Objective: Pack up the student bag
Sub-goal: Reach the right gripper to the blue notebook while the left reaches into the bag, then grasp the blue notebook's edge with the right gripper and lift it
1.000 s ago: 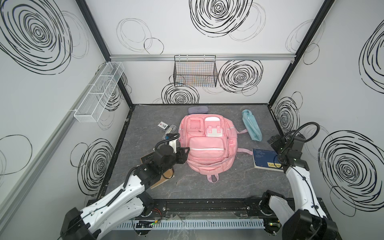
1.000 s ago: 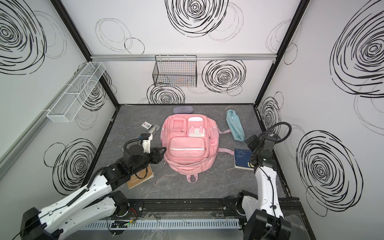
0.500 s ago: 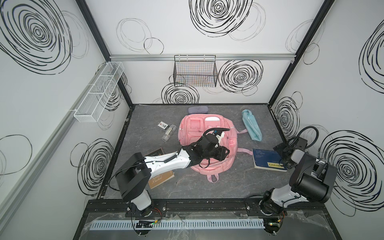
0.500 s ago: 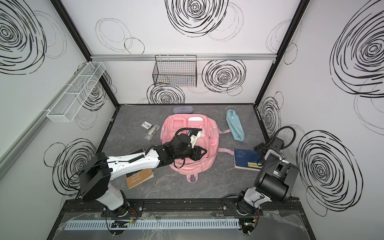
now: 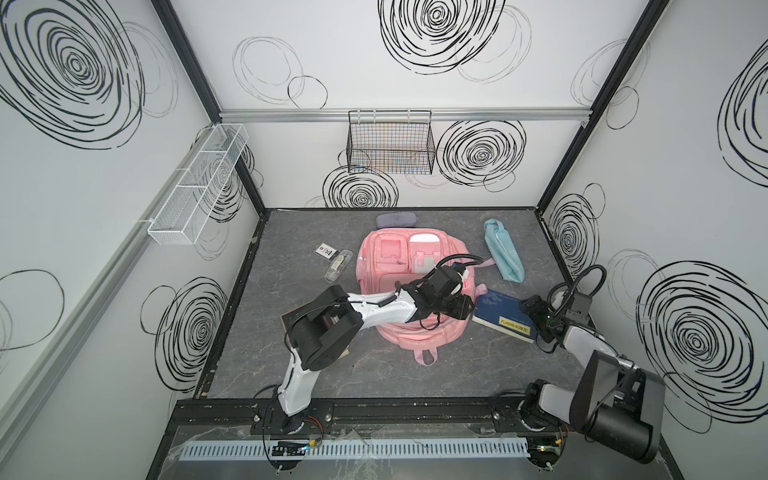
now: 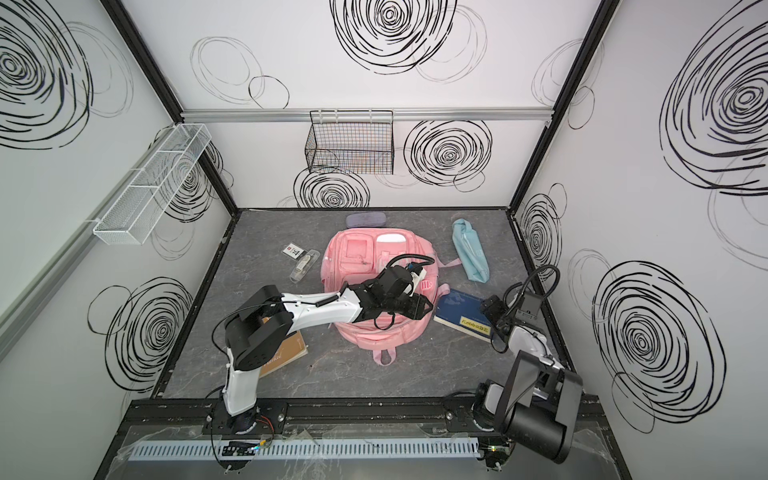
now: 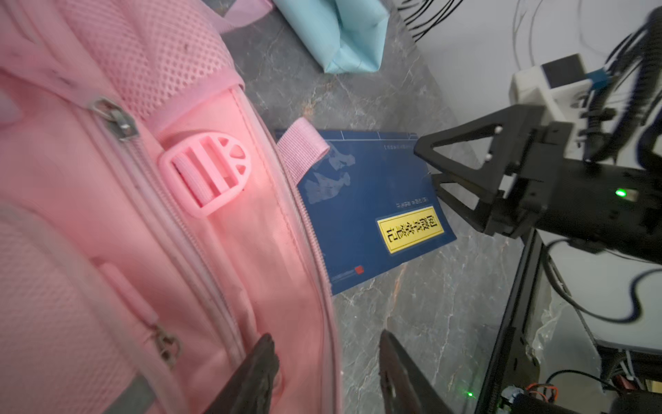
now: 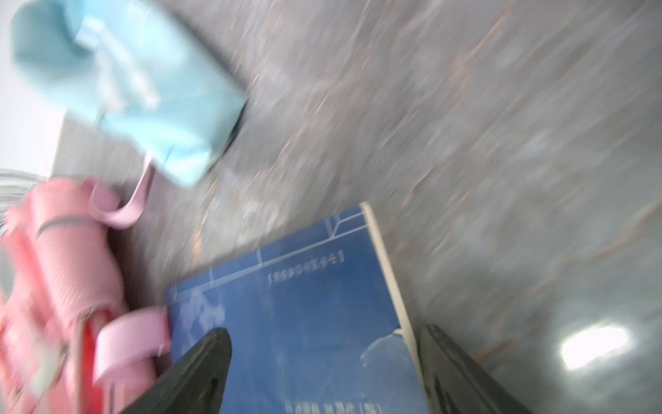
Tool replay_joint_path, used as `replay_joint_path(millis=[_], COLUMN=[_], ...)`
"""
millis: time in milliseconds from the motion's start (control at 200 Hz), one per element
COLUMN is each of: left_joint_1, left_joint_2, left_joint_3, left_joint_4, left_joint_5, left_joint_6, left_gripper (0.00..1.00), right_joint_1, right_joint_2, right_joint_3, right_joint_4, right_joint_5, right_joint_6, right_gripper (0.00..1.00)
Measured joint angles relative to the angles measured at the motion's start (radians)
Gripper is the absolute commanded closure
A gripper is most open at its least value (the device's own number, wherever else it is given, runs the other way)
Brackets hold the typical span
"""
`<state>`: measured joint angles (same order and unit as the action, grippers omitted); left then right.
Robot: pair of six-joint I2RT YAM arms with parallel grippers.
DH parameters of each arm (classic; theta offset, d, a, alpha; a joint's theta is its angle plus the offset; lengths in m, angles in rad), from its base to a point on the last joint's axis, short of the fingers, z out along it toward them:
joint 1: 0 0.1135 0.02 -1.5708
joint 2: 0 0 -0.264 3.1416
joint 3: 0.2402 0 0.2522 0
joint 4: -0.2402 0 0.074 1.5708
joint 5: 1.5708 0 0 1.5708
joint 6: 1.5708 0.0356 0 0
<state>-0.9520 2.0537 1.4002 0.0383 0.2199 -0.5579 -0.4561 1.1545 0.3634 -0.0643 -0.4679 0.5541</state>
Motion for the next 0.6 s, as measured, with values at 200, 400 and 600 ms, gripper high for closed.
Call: replay_joint_path(millis=[200, 400, 600], left_joint_1=[-0.011, -0.012, -0.009], left_joint_2=[0.149, 0.283, 0.359], left_joint_3=[0.217, 0.399, 0.427], left_joint_4=[-0.071, -0.105, -0.108], left_joint_5=[-0.008, -0.016, -0.031], left_joint_6=[0.047, 0.066, 0.070], left_gripper=[0.47, 0.47, 0.48], right_joint_1=[-0.002, -0.021, -0.043], right_joint_2=[-0.109, -0.068, -0.048], right_joint_3=[-0.075, -0.063, -0.079], right_joint_4=[0.003, 0.013, 0.039], right_joint_5=[-0.049, -0.095, -0.183], right_joint_6=[0.032, 0.022, 0.006], right_gripper=[0.21, 0.25, 0.38])
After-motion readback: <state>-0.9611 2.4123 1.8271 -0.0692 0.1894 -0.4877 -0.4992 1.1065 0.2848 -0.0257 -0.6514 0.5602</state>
